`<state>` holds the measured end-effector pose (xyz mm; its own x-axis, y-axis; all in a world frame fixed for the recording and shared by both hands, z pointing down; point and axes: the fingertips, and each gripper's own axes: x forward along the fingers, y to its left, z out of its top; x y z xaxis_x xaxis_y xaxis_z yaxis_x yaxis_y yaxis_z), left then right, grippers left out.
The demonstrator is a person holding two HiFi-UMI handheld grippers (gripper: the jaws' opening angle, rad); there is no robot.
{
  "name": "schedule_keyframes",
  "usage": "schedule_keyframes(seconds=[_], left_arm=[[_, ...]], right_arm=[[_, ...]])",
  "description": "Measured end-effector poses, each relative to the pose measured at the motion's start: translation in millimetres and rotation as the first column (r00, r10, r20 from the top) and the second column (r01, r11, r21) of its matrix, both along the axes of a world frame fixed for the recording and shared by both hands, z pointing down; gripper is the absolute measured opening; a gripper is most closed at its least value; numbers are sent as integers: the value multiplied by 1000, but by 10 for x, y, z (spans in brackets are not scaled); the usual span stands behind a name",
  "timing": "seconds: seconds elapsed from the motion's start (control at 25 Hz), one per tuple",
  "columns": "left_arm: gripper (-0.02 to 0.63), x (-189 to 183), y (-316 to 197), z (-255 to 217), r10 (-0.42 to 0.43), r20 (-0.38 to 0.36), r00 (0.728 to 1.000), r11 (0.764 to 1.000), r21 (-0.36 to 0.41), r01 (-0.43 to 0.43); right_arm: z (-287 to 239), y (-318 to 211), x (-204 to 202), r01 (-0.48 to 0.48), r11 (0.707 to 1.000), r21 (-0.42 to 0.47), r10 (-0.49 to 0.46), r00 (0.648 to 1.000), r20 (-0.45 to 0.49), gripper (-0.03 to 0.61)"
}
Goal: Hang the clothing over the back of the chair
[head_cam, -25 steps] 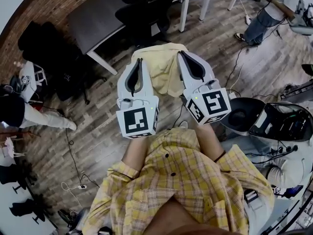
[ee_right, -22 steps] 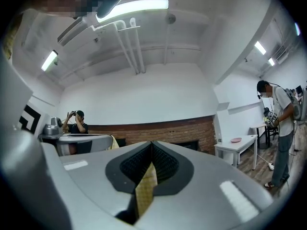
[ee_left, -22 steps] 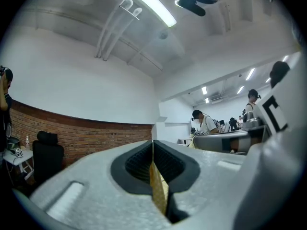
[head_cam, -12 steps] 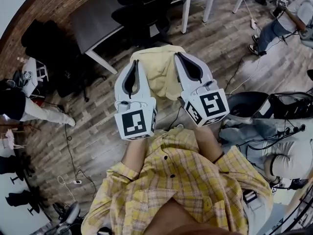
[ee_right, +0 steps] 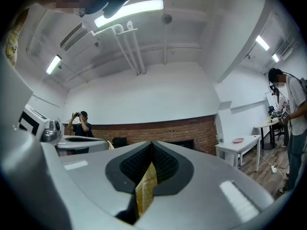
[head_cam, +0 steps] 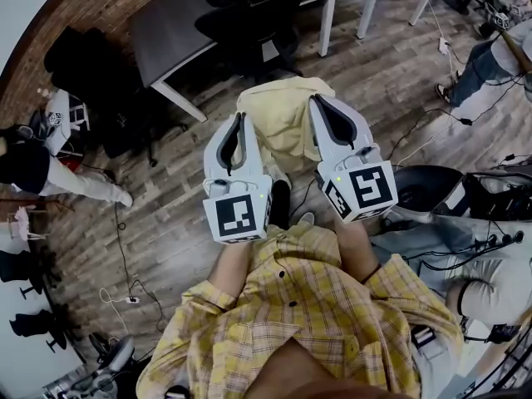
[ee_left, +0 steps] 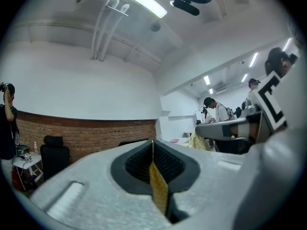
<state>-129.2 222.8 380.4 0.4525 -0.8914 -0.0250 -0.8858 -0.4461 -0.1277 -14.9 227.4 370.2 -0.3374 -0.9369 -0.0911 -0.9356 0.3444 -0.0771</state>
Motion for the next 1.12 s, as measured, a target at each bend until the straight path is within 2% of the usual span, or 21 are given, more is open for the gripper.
schedule_keyframes(seconds=[0.28,0.44,0.52,0.8,1.12], left_arm=[[5,126,-266,29,19,-57,998,1000,-1,-19],[5,210,-497,17,36,-49,998,999,9,-36],[5,255,-658,-10,37,-75,997,999,14,-36],[5,433,-1281,-112,33,-63,997,999,37,-31],[5,525,-2204,-347,43,-66,997,998,38,-41]], right_arm=[[34,-253,159,-26,999,-18,26,999,-19,7],[10,-477,189,-25,1000,-13,25,999,-21,7],[-3,-627,197,-17,1000,-12,17,999,-31,7],[-148,-1258,393,-11,1000,17,12,999,-43,8],[-380,-2189,422,-27,999,31,29,998,-61,6]])
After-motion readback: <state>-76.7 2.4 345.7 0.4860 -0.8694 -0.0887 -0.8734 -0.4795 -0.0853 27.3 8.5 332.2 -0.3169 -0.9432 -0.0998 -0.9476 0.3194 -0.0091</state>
